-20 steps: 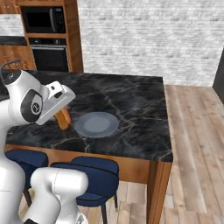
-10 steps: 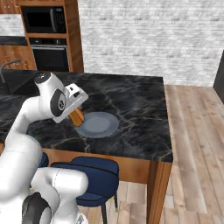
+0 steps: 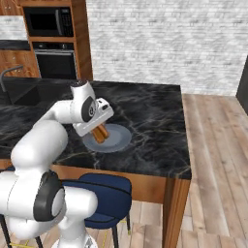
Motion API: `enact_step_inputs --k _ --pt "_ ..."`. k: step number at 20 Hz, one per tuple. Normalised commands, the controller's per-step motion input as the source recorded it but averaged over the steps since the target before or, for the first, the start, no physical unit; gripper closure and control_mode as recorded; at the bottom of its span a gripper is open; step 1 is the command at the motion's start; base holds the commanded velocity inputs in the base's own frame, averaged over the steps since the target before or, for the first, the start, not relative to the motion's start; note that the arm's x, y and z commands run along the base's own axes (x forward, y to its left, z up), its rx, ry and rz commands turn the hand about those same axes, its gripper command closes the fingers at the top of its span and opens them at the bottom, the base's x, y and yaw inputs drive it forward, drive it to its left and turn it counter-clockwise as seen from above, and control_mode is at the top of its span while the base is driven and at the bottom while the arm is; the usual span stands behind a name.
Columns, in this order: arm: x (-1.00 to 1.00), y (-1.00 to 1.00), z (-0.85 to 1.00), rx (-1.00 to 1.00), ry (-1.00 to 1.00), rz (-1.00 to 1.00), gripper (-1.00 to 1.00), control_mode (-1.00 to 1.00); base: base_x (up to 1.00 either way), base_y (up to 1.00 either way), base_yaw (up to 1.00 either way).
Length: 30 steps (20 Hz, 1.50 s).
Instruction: Move the hot dog bun to the plate on the dining table and place the condiment next to that plate. Then navigate to the fridge and take the sausage and place it on the plate as well.
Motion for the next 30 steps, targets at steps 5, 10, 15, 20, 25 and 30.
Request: enact_step_inputs --k 5,10,15,20,25,30 --pt "0.6 0.0 -0.45 0.0 0.01 0.06 1.0 -1.0 0.0 0.0 0.0" --pt "0.63 0.0 -0.48 0.0 0.04 0.05 1.0 -1.0 0.0 0.0 0.0" --pt "0.54 0.0 -0.44 0.0 0.06 0.06 1.0 -1.0 0.0 0.0 0.0" --pt "0.52 0.06 -0.4 0.0 0.11 0.03 1.0 -1.0 0.0 0.0 0.0" --pt "0.37 0.14 -0.31 0.0 0.14 0.0 -1.0 -1.0 0.0 0.0 0.0" --pt "0.07 0.06 -0.04 0.0 0.01 0.0 -1.0 -1.0 0.0 0.0 0.0"
